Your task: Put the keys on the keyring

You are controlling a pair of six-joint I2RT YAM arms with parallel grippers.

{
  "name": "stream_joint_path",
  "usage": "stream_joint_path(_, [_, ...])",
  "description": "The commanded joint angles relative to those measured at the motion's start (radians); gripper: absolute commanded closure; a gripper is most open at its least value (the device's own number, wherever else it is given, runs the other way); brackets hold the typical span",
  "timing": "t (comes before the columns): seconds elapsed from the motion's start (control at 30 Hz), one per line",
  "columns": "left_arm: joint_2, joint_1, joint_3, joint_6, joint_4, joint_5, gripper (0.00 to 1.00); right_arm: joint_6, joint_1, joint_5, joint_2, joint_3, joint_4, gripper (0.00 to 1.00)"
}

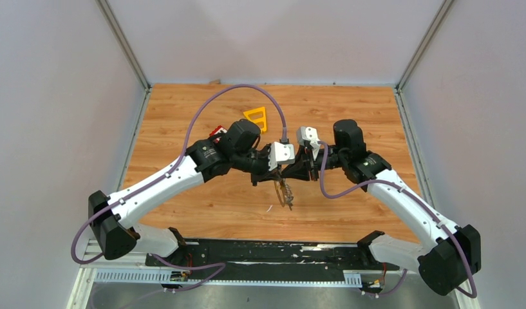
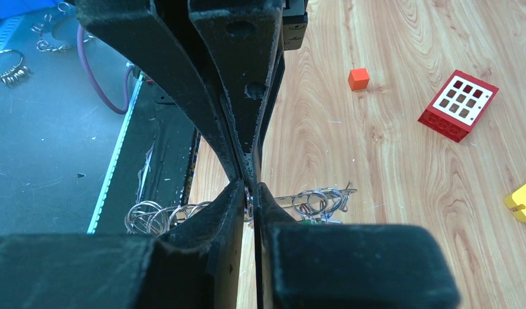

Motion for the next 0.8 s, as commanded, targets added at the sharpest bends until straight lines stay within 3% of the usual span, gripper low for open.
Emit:
stream_joint_path(0.0, [-0.054,-0.007,0.001,-0.025,0.052,0.023,1.0,-0.009,-0.005,-0.017,-0.003,0.006,0.026,0.9])
stream_joint_path(0.77, [-0.051,-0.007,-0.001,-0.035,0.062,0.032,1.0,-0.019,-0.002,-0.033,0.013,0.004,0.019,0.87])
